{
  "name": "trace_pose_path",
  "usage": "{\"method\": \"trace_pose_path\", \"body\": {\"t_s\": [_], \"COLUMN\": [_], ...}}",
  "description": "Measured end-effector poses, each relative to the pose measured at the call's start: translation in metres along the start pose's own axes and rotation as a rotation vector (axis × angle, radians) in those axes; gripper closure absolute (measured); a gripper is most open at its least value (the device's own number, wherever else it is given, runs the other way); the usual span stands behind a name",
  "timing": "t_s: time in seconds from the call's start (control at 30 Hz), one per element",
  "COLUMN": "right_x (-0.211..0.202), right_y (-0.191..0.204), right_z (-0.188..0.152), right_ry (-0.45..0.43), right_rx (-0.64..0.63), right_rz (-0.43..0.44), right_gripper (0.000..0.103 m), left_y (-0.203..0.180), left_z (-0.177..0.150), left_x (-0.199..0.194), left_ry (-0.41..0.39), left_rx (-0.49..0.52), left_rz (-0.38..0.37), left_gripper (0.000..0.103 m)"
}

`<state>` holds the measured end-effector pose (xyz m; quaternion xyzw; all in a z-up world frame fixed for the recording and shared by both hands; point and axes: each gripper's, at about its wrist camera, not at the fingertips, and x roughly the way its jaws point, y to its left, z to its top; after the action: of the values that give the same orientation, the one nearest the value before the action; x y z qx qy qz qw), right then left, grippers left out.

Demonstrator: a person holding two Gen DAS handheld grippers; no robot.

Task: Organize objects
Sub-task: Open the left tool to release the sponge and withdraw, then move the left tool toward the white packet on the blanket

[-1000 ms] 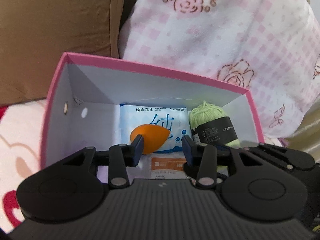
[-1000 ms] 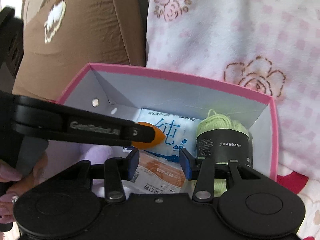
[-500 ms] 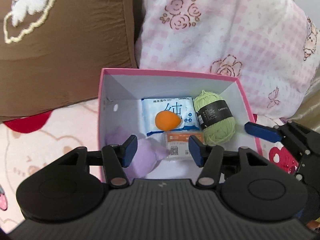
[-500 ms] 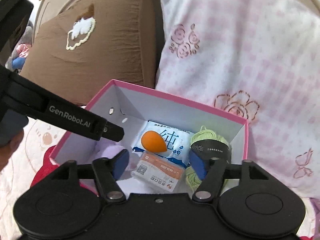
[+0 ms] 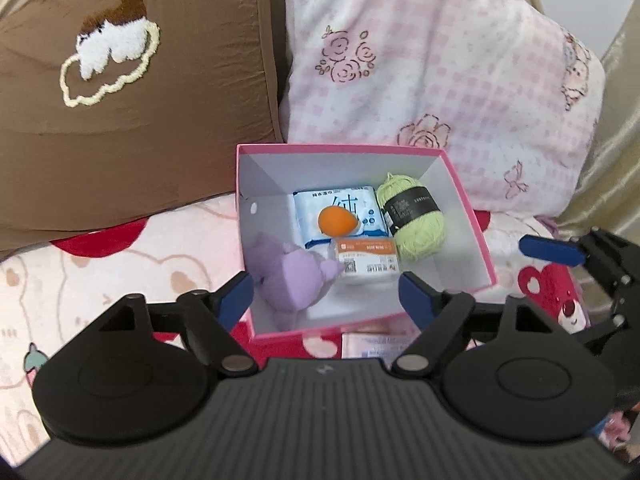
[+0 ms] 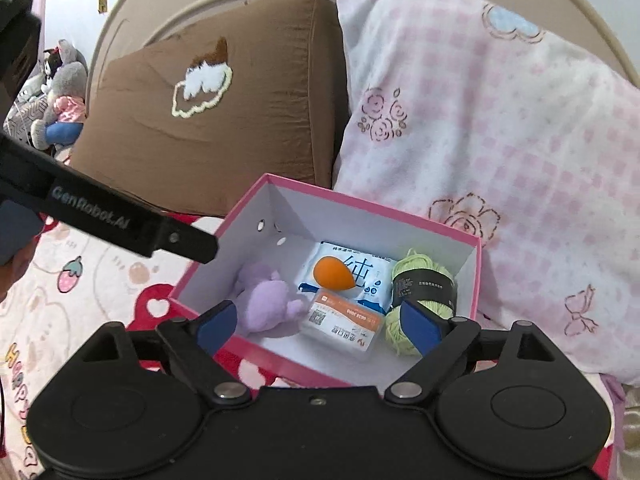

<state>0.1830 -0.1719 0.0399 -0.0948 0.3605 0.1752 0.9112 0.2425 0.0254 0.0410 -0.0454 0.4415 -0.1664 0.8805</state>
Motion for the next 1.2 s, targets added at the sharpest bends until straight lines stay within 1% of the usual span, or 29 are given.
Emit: {"method": "trace_pose_path", "body": {"t_s": [0.1, 0.17, 0.27, 0.3, 0.4, 0.57, 0.67, 0.73, 0.8, 0.9, 0.97, 1.1, 1.2], "right_x": [-0.017, -0.028, -0.04, -0.043, -0.05, -0.06, -0.068, -0.071, -0.073, -0.072, -0.07, -0.075, -0.073], "right_y": [0.0, 0.0, -0.001, -0.001, -0.001, 0.001, 0.002, 0.005, 0.007, 0.011, 0.013, 0.022, 0.028], "right_z": [-0.005, -0.009, -0.017, -0.019, -0.028, -0.042, -0.05, -0.055, -0.061, -0.069, -0.073, -0.08, -0.085], "right_ry": [-0.008, -0.016, -0.007, -0.002, 0.017, 0.055, 0.067, 0.072, 0.083, 0.097, 0.114, 0.113, 0.122], "right_rx": [0.027, 0.047, 0.071, 0.078, 0.09, 0.115, 0.122, 0.119, 0.116, 0.111, 0.103, 0.07, 0.058], "right_rz": [0.001, -0.007, -0.013, -0.015, -0.013, -0.029, -0.017, -0.015, -0.007, 0.002, -0.013, -0.019, -0.01], "right_gripper": [0.01, 0.01, 0.01, 0.01, 0.01, 0.01, 0.01, 0.01, 0.01, 0.01, 0.01, 0.01, 0.01], "left_y": [-0.001, -0.002, -0.001, -0.001, -0.002, -0.005, -0.007, -0.01, -0.011, -0.014, -0.014, -0.013, -0.012], "left_z": [-0.007, -0.012, -0.021, -0.025, -0.034, -0.046, -0.053, -0.058, -0.063, -0.072, -0.077, -0.088, -0.094], "left_x": [-0.016, -0.025, -0.036, -0.04, -0.049, -0.056, -0.058, -0.058, -0.058, -0.055, -0.052, -0.045, -0.04], "left_ry": [-0.008, -0.005, -0.009, -0.016, -0.031, -0.006, 0.007, 0.025, 0.019, 0.007, 0.012, 0.02, 0.035], "left_rx": [0.014, 0.016, 0.018, 0.022, 0.028, 0.04, 0.048, 0.07, 0.082, 0.102, 0.11, 0.131, 0.139], "left_rz": [0.008, 0.013, 0.005, -0.01, -0.041, -0.074, -0.071, -0.071, -0.062, -0.034, -0.023, 0.007, -0.002], "left_gripper": [0.017, 0.016, 0.012, 0.01, 0.01, 0.01, 0.01, 0.01, 0.01, 0.01, 0.01, 0.01, 0.01]}}
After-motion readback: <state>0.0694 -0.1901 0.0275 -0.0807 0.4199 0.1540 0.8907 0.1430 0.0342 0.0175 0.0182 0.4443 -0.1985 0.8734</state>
